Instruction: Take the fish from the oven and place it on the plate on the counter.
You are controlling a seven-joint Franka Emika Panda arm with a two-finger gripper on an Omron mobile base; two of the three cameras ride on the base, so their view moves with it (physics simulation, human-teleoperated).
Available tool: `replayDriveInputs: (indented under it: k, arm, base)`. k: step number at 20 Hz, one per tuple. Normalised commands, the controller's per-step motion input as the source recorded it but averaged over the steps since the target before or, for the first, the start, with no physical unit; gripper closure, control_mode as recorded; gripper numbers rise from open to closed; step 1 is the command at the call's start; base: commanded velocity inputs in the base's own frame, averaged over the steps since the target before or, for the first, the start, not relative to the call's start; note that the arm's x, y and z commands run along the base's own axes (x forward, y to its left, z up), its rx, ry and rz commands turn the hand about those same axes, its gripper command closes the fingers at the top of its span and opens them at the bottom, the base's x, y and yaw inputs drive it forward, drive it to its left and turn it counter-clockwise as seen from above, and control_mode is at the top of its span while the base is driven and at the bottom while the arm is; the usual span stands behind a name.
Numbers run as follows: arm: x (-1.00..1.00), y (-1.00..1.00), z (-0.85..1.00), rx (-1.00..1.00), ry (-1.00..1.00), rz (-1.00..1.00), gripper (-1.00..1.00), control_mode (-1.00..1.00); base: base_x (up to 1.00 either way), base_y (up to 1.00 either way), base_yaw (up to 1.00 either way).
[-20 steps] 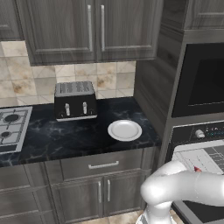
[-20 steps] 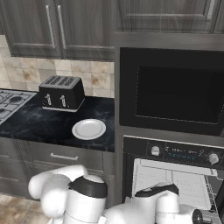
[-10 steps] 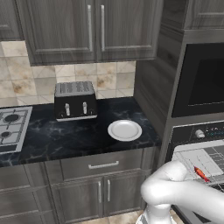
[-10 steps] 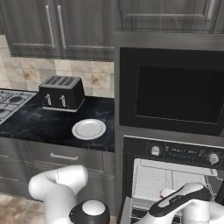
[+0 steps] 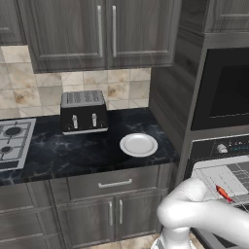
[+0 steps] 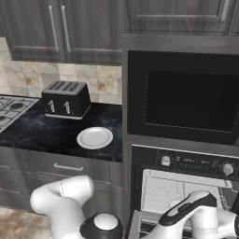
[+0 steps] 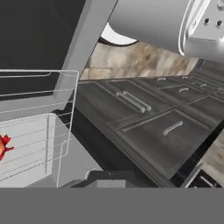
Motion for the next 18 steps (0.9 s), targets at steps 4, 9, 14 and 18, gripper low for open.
replayDriveInputs:
  k: [4,9,14,18]
  arm:
    - [-0.04,0.07,-0.2,-0.06,0.11,-0.52,1.0,-1.0]
    - [0.14,0.4,-0.07,-0.11,0.05,-0.75,1.0,-1.0]
    - [0.24,0.15,0.2,-0.02,0.02,-0.39,1.0,-1.0]
    - [0.01,-0.07,0.11,-0.08,0.11,-0.03,1.0,-1.0]
  base:
    - [0.0,0.0,0.0]
    - [0.0,0.0,0.0]
    - [0.0,0.0,0.0]
    - [0.0,0.0,0.0]
